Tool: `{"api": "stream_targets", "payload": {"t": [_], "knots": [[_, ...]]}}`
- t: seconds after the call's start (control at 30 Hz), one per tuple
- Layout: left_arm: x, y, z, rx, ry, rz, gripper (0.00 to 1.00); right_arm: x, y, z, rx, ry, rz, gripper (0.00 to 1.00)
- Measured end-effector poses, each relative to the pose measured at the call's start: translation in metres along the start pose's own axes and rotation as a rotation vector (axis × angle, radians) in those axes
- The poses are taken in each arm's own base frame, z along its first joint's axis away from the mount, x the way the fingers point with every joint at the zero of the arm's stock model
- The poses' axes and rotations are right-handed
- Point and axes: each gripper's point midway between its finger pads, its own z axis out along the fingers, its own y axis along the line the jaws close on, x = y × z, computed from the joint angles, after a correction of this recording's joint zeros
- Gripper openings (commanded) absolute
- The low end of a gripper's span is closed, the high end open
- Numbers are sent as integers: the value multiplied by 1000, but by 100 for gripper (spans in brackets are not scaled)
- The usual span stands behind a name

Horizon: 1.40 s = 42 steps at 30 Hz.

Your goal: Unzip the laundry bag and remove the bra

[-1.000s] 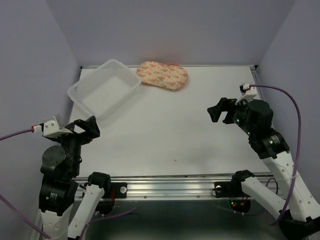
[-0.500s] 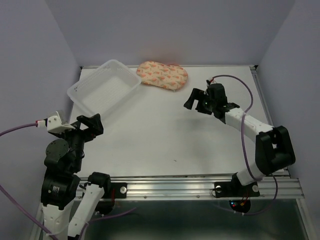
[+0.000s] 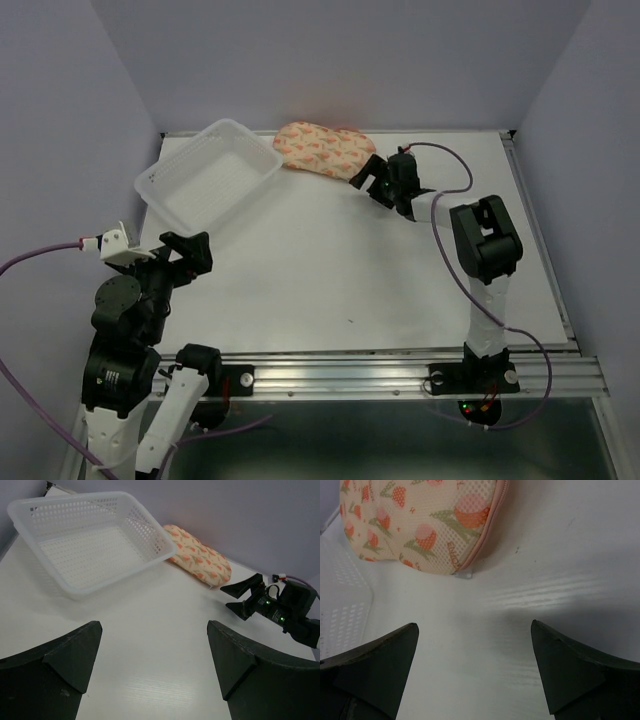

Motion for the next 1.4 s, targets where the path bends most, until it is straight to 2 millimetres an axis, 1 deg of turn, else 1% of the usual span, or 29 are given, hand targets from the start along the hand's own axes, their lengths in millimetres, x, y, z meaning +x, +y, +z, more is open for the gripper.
{"api": "stream_targets", "payload": {"t": [0.1, 0.17, 0.27, 0.37, 0.43, 0.47, 0.5, 0.57, 0.6, 0.67, 0.7, 0.73, 0.8, 0.83, 0.87, 0.9, 0.93, 0.97, 1.0, 1.03, 1.1, 1.17, 1.23, 1.27, 1.3, 1.33, 1.4], "knots": [[3, 1, -2, -4, 13, -1, 99, -1, -5, 18, -10, -20, 51, 100], [3, 1, -3, -5, 19, -2, 99, -9, -4, 24, -24, -44, 78, 100], [1, 1, -6, -6, 20, -3, 99, -24, -4, 37, -48, -86, 125, 100], [0, 1, -10, -8, 23, -4, 99, -38, -2, 54, -78, -117, 153, 97], [-1, 2, -13, -11, 24, -4, 99, -48, 1, 66, -105, -133, 173, 92], [-2, 2, -14, -13, 24, -4, 99, -50, 2, 71, -117, -136, 173, 88], [-3, 2, -15, -15, 24, -4, 99, -54, 2, 77, -131, -140, 181, 79], [-4, 3, -18, -21, 25, -3, 99, -58, 3, 86, -160, -143, 196, 69], [-5, 4, -19, -24, 25, -3, 99, -58, 0, 89, -171, -139, 213, 56], [-6, 4, -22, -28, 26, -3, 99, -59, -3, 92, -201, -137, 248, 39], [-6, 5, -22, -30, 26, -4, 99, -58, -6, 93, -211, -133, 266, 20], [-7, 5, -23, -31, 26, -5, 99, -57, -14, 92, -222, -130, 295, 12], [-6, 6, -24, -36, 27, -4, 99, -57, -23, 88, -240, -120, 329, 1], [-6, 6, -24, -37, 29, -4, 99, -58, -28, 86, -251, -120, 339, 1], [-5, 6, -24, -38, 32, -3, 99, -60, -37, 82, -256, -121, 349, 1], [-5, 6, -24, -38, 33, -3, 99, -60, -42, 77, -261, -116, 350, 1], [-5, 6, -24, -37, 32, -3, 99, -61, -46, 73, -260, -112, 345, 1], [-5, 6, -23, -36, 33, -3, 99, -62, -51, 62, -254, -105, 333, 1], [-4, 5, -23, -32, 33, -4, 99, -65, -51, 58, -254, -106, 329, 1], [-4, 5, -22, -28, 33, -5, 99, -68, -53, 43, -238, -104, 292, 1], [-3, 3, -19, -17, 33, -7, 99, -76, -53, 20, -206, -105, 217, 1], [-1, 1, -16, -7, 31, -10, 99, -93, -47, -12, -158, -120, 85, 1], [0, -1, -13, 4, 30, -13, 99, -120, -21, -48, -177, -179, -19, 1], [0, -3, -11, 12, 26, -15, 99, -141, -1, -78, -180, -234, -111, 1], [0, -4, -10, 16, 25, -17, 99, -152, 8, -95, -175, -269, -174, 1], [0, -5, -8, 23, 21, -19, 99, -169, 24, -124, -177, -325, -250, 1], [1, -6, -5, 28, 20, -23, 99, -190, 42, -165, -166, -404, -368, 1]]}}
